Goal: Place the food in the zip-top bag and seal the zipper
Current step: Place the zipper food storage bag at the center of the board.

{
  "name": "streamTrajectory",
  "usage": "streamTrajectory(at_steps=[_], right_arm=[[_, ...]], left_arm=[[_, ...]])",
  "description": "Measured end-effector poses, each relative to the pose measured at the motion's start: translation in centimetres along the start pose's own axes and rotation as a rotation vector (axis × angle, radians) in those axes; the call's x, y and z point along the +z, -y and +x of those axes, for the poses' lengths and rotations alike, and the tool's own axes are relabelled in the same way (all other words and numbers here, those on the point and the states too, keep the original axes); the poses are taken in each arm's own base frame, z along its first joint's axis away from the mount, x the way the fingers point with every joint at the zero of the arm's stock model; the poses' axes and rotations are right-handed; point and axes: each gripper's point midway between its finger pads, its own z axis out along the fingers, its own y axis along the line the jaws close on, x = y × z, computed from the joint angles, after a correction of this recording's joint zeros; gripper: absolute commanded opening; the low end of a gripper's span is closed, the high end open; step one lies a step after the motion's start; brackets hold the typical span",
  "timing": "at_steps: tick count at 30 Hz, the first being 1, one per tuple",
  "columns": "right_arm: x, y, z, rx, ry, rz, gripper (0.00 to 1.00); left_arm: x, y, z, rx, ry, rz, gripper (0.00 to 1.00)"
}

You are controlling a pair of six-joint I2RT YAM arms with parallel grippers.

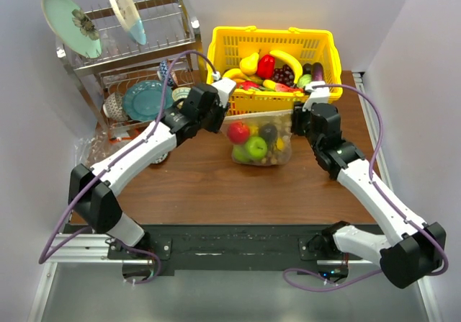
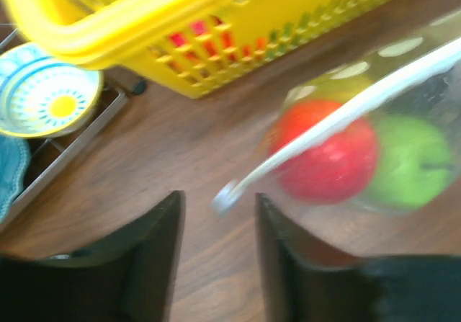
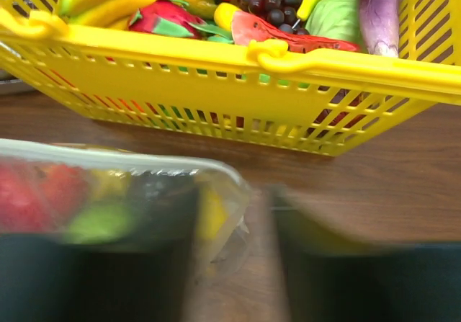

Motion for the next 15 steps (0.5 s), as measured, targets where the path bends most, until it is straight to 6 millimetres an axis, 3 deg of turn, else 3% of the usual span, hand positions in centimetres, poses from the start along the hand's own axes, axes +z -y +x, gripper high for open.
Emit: streamTrajectory(at_steps=[2,3,8,15], right_arm=[[0.1,0.0,-0.4,0.005,0.011,0.000,0.99],[0.1,0.0,-0.6,0.014,0.015,0.002,0.99],[-0.4,0.1,-2.3,0.045,0.052,0.016,0.99],[-3.5,0.9,-5.9,0.137,0.120,0.036,0.99]], left_arm=[[-0.1,-1.1,-0.3,-0.037,0.010,-0.036,0.71],[-0.2,-1.6,-0.4,-0.044,0.013,-0.048,0.79],[-1.9,-2.6,-1.6,-0.080,0.064,-0.081,0.84],[-8.3,-3.7,-4.2,-0.113,0.239,-0.100,0.88]])
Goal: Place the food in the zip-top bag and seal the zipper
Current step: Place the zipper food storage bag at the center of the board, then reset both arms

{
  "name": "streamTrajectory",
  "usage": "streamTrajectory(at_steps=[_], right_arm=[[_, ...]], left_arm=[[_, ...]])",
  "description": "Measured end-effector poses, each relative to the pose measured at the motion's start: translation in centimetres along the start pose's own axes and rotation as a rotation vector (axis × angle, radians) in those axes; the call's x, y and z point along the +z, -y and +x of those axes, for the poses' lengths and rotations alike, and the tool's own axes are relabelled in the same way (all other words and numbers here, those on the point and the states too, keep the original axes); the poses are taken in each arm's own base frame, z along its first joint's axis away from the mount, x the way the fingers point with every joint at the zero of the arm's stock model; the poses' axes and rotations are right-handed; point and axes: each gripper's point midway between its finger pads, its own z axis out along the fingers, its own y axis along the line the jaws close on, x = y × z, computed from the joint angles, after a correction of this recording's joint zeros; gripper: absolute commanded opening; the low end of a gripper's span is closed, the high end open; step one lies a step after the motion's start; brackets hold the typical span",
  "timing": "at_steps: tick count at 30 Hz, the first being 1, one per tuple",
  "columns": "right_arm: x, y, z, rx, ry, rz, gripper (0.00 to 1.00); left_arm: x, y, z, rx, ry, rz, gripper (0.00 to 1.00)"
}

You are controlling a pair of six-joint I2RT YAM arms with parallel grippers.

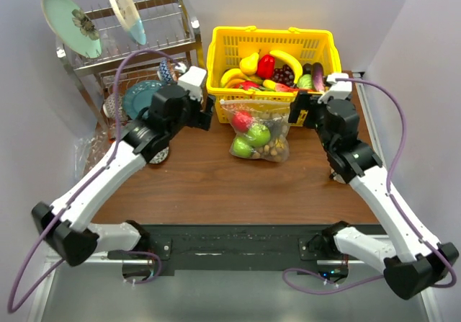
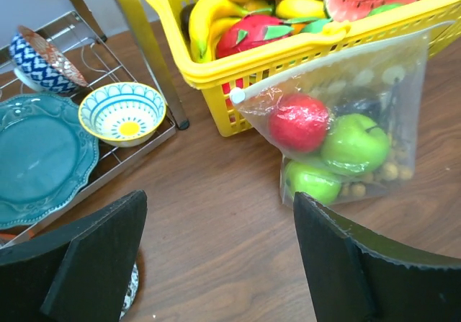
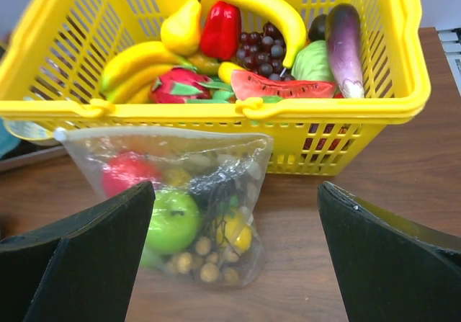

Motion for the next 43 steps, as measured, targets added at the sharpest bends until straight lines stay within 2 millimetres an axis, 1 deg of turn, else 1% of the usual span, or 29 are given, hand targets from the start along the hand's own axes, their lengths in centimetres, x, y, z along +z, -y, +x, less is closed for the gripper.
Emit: streamTrajectory(at_steps=[3,5,9,12,17,18,20,21,24,26,29,32,34,43], right_arm=[[-1.9,0.3,-1.0,0.054,0.026,-0.007,0.98],[-3.4,0.5,-1.7,0.094,0.044,-0.014,0.99],[-6.0,0.6,-2.6,0.161,0.071,-0.050,0.99],[-7.5,0.5,-2.8,0.196,0.076,-0.079,0.99],[-9.3,0.4,-1.8,0.224,0.033,-0.116,0.99],[-10.1,0.2,-1.7,0.216,0.029,-0.141,0.99],[-10.9,-0.2,-1.2,0.190,0.025,-0.191,0.99],[-11.5,-0.3,-0.8,0.183,0.030,-0.216,0.99],[-12.7,0.1,1.9,0.178,0.026,-0.257,0.99],[-12.9,0.5,3.8,0.182,0.018,-0.259,0.99],[-12.3,0.7,6.5,0.183,-0.031,-0.250,0.99],[-11.8,0.7,8.3,0.181,-0.075,-0.250,0.99],[-11.6,0.7,8.8,0.182,-0.086,-0.248,0.99],[-11.0,0.7,10.2,0.185,-0.107,-0.242,0.99]], left_arm=[[-2.5,-0.5,-0.8,-0.023,0.075,0.006,0.91],[-3.7,-0.7,-0.7,-0.041,0.109,0.010,0.91],[-5.3,-0.9,0.3,-0.085,0.165,0.025,0.92],[-6.1,-0.7,1.7,-0.108,0.198,0.050,0.92],[-7.9,-0.5,3.9,-0.135,0.255,0.098,0.91],[-8.2,-0.4,4.3,-0.138,0.267,0.109,0.91],[-8.7,-0.4,5.0,-0.144,0.282,0.123,0.91],[-8.9,-0.3,5.4,-0.146,0.285,0.129,0.91],[-9.2,-0.3,6.6,-0.145,0.292,0.139,0.90],[-9.2,-0.3,7.4,-0.142,0.297,0.144,0.90],[-8.9,-0.4,8.3,-0.128,0.278,0.141,0.89],[-8.7,-0.3,8.4,-0.125,0.272,0.139,0.88],[-8.6,-0.3,8.5,-0.124,0.268,0.140,0.87],[-8.6,-0.3,8.6,-0.124,0.266,0.139,0.87]])
